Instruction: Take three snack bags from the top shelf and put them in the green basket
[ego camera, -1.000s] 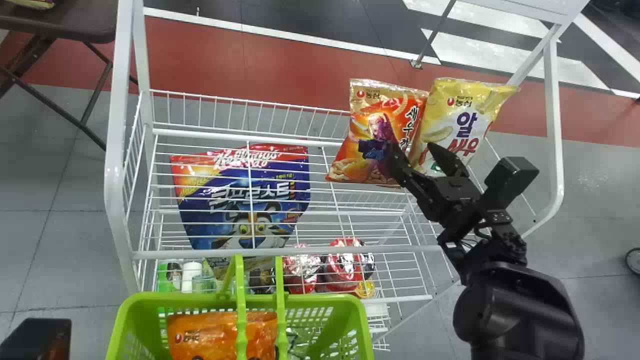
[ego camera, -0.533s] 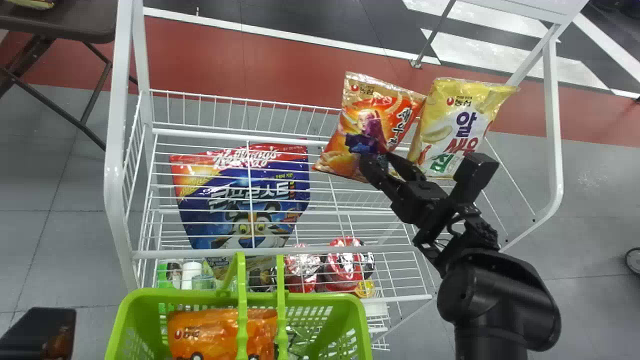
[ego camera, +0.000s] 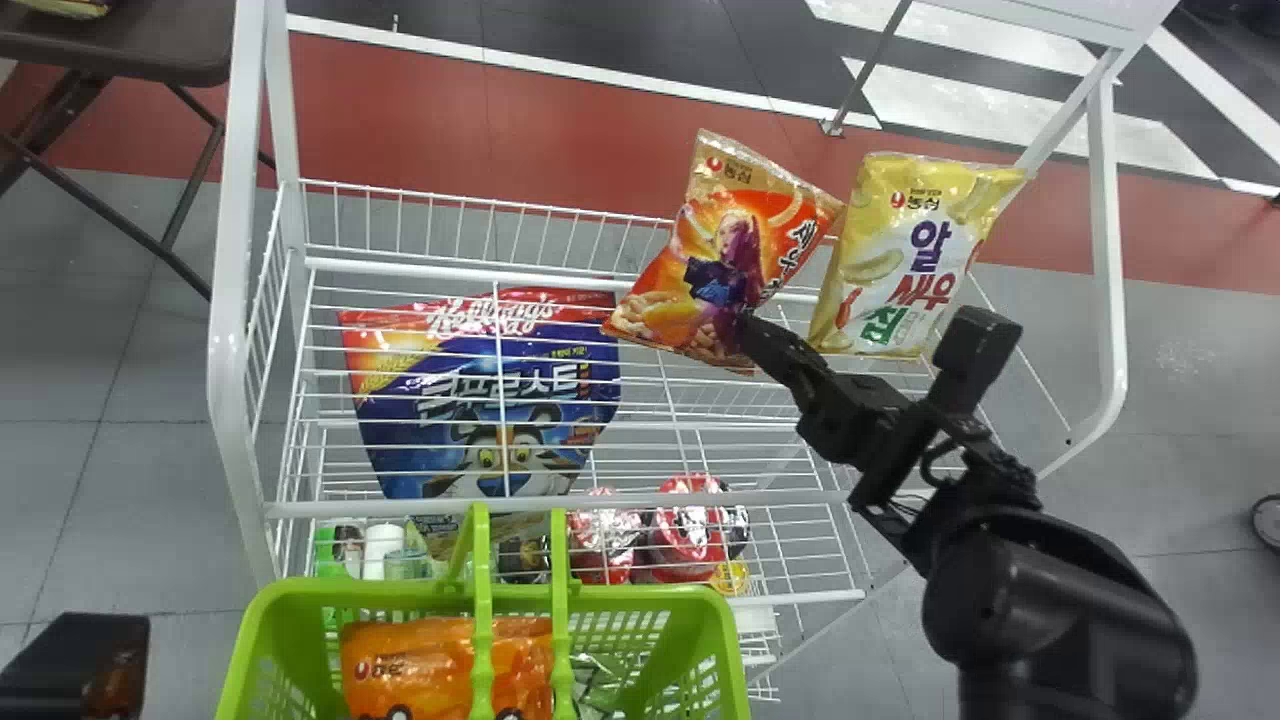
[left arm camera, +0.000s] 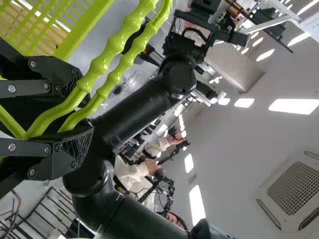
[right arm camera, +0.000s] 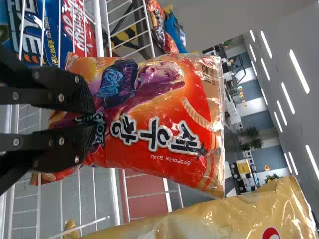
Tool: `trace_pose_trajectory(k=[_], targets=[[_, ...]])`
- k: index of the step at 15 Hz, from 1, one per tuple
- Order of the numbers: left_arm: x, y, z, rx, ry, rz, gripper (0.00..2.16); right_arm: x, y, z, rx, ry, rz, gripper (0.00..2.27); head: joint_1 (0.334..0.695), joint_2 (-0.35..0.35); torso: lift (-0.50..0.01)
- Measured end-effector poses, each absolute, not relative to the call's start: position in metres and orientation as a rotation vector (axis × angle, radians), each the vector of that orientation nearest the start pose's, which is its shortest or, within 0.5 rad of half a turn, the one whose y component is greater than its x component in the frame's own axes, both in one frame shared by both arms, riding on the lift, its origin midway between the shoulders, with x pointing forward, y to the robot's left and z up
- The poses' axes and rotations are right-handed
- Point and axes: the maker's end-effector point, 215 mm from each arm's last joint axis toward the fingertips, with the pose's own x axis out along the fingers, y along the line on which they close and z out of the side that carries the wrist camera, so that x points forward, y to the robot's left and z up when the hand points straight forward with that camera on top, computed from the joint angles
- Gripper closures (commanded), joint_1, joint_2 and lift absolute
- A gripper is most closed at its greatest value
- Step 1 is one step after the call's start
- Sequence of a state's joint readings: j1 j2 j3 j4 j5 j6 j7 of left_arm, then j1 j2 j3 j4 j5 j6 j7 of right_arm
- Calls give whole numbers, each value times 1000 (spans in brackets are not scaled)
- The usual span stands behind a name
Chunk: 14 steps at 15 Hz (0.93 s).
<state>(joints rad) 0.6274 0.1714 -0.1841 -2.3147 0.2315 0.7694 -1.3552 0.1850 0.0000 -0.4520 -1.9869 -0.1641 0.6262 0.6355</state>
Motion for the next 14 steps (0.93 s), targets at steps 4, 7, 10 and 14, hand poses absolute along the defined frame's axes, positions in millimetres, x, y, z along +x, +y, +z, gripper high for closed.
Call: trace_pose_trajectory(k=[4, 7, 10, 14], targets=[[149, -35, -319, -572, 526, -1618, 856, 428, -313, -317, 297, 275, 331, 2223, 695, -350, -40], [150, -36, -317, -565, 520, -1616, 856, 363, -299, -301, 402, 414, 401, 2223, 695, -350, -40], [150, -38, -317, -563, 519, -1614, 856, 295, -289, -286, 551, 570, 440, 2223, 695, -350, -40], [150, -40, -316, -558, 519, -1611, 856, 267, -293, -230, 527, 478, 496, 2223, 695, -350, -40]])
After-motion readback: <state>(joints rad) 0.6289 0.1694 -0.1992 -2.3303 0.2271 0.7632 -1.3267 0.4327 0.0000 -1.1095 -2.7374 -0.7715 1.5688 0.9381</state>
